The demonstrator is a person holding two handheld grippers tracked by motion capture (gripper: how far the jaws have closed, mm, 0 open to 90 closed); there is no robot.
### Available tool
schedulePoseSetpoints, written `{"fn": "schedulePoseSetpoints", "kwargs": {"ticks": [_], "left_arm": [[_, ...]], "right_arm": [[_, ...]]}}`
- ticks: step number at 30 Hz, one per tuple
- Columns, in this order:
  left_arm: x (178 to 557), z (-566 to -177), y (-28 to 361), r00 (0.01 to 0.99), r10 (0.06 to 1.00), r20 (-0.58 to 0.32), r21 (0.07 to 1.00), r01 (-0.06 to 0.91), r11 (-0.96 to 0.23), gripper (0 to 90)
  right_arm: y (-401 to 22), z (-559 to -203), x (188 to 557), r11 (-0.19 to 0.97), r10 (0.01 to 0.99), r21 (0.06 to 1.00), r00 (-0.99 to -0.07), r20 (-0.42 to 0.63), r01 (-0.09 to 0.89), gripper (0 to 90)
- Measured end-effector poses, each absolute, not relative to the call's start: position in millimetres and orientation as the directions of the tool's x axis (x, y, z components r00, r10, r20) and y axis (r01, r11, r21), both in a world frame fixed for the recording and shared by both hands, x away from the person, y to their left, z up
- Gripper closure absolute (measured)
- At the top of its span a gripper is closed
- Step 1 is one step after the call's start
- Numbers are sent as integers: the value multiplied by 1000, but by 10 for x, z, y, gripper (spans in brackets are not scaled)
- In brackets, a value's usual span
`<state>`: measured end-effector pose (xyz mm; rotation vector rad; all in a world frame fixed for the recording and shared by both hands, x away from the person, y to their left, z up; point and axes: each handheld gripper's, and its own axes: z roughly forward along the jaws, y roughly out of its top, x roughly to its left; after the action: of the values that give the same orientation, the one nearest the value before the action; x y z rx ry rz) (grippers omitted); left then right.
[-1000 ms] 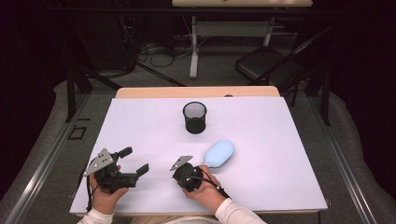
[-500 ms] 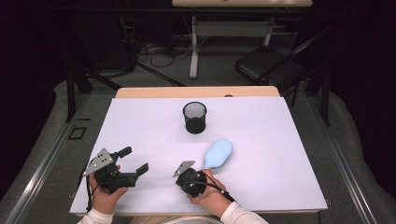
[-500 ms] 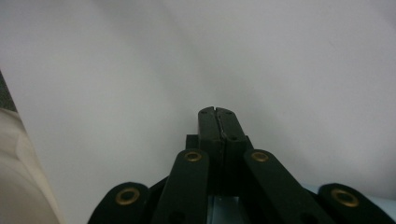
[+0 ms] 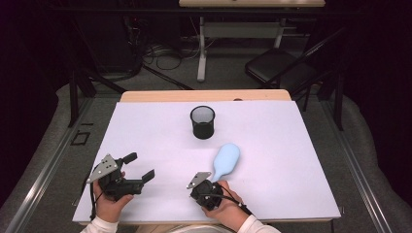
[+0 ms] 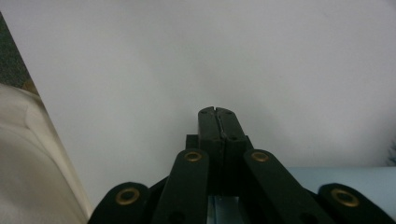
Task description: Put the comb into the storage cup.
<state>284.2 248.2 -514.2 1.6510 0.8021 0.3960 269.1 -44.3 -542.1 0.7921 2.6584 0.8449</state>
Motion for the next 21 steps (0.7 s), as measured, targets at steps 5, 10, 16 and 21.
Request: {"fn": "schedulePoseSetpoints", "kwargs": {"ticks": [5, 10, 16, 21], "left_arm": [[2843, -5142, 2481, 705, 689, -166, 956, 288, -64, 22], [2846, -5143, 2481, 707, 687, -168, 955, 290, -65, 22], [2846, -5142, 2479, 706, 688, -166, 955, 290, -67, 22], [2848, -5144, 2479, 707, 687, -168, 955, 290, -66, 22]], "right_arm": [[-510, -5419, 2639, 693, 560, 588, -825, -73, 417, 900], [-606, -5423, 2590, 696, 570, 577, -818, -82, 427, 900], [-765, -5426, 2573, 694, 591, 566, -801, -94, 445, 900], [-900, -5415, 2543, 676, 614, 568, -785, -82, 469, 900]]}}
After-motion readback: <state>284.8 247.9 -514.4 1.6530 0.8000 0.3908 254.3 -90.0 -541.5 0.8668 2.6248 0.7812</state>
